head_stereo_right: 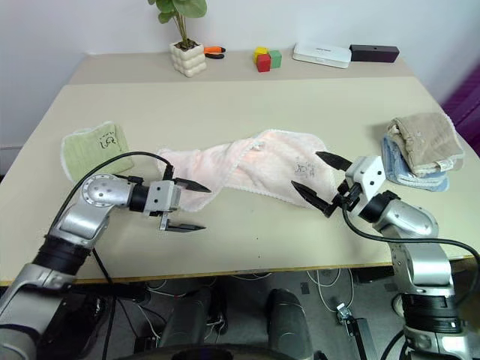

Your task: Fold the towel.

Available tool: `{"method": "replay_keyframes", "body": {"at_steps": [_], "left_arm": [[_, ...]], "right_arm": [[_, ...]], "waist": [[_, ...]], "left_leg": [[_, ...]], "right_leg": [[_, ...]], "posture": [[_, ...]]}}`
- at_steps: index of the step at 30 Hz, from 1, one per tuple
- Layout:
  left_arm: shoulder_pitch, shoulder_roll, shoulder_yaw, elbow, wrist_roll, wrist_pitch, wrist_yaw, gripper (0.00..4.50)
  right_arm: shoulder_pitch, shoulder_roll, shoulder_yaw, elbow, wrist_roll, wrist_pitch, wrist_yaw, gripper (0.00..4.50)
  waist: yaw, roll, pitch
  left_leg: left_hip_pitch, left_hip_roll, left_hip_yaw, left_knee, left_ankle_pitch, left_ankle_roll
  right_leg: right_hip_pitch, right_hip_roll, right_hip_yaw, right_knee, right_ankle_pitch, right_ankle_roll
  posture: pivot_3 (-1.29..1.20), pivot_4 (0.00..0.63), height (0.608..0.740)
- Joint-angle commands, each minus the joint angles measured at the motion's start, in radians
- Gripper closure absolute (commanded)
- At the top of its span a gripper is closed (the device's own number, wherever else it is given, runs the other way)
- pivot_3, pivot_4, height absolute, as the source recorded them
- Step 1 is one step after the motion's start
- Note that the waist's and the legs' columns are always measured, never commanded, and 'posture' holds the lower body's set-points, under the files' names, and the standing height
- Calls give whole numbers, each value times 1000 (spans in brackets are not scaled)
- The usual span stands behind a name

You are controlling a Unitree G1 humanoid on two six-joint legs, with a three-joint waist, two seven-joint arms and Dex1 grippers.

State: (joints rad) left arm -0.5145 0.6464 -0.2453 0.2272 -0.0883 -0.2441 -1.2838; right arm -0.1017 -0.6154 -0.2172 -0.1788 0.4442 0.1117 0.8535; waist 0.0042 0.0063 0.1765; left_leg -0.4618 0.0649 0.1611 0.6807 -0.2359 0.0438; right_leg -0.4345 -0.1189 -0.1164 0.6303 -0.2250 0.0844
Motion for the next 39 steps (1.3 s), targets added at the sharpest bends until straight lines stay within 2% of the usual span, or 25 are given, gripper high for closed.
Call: {"method": "replay_keyframes", "body": {"at_steps": [1, 6, 13, 17, 20, 25, 28, 32, 36, 39], "left_arm": [[-36, 12, 22, 38, -4, -66, -8, 0], [-63, 38, 64, 86, -69, -66, -59, 0], [-4, 81, 79, 56, -101, -37, -111, 0], [-1, 90, 226, -61, -342, 216, -85, 0], [39, 123, 309, -110, -442, 325, -91, 0], [130, 160, 331, -164, -387, 299, -78, 0], [133, 151, 348, -218, -441, 364, -59, 0], [132, 155, 310, -175, -344, 249, -79, 0], [115, 132, 203, -74, -169, 33, -88, 0], [83, 102, 154, -4, -98, -65, -69, 0]], "right_arm": [[-5, -7, -29, -37, -3, -20, -20, 11], [-19, 18, -7, -44, -15, -30, -55, 11], [-75, 45, 27, 6, -42, -65, -62, 11], [-138, 79, 51, 42, 12, -48, -21, 11], [-158, 84, 77, 32, 7, -31, -6, 11], [-208, 67, 86, 76, 1, -41, 34, 11], [-227, 81, 99, 80, -3, -48, 40, 11], [-227, 117, 126, 53, -14, -41, 12, 11], [-204, 124, 125, 11, -9, -33, -6, 11], [-183, 130, 126, -19, -10, -26, -28, 11]], "waist": [[0, 0, 0], [0, 0, 0], [0, 0, 0], [0, -1, 1], [-6, 0, 0], [-13, 1, 0], [-12, 0, 1], [-16, 0, 0], [-13, 1, 0], [-13, 0, 0]], "left_leg": [[0, 0, 0, 0, 0, 0], [0, 0, 0, 0, 0, 0], [0, 0, 0, 0, 0, 0], [-1, 0, -1, 1, 0, 1], [0, 0, -1, 1, 0, 1], [1, 0, 0, 1, 1, 0], [0, 0, -1, 1, 0, 0], [1, 0, -1, 1, 1, -1], [0, 0, 0, 0, 3, -5], [0, 0, 0, 0, 3, -6]], "right_leg": [[0, 0, 0, 0, 0, 0], [0, 0, 0, 0, 0, 0], [0, 0, 0, 0, 0, 0], [0, 0, 0, 1, 0, 0], [1, 1, 0, 1, 2, 3], [2, 0, 0, 1, 1, 4], [2, 0, 0, 1, 1, 4], [2, 0, 0, 1, 1, 4], [1, 0, 0, 1, 1, 4], [1, 0, 0, 0, 1, 3]], "posture": [[0, 150, 740], [0, 150, 740], [0, 150, 740], [0, 150, 740], [0, 150, 740], [0, 150, 740], [0, 150, 740], [0, 150, 740], [0, 150, 740], [0, 150, 740]]}}
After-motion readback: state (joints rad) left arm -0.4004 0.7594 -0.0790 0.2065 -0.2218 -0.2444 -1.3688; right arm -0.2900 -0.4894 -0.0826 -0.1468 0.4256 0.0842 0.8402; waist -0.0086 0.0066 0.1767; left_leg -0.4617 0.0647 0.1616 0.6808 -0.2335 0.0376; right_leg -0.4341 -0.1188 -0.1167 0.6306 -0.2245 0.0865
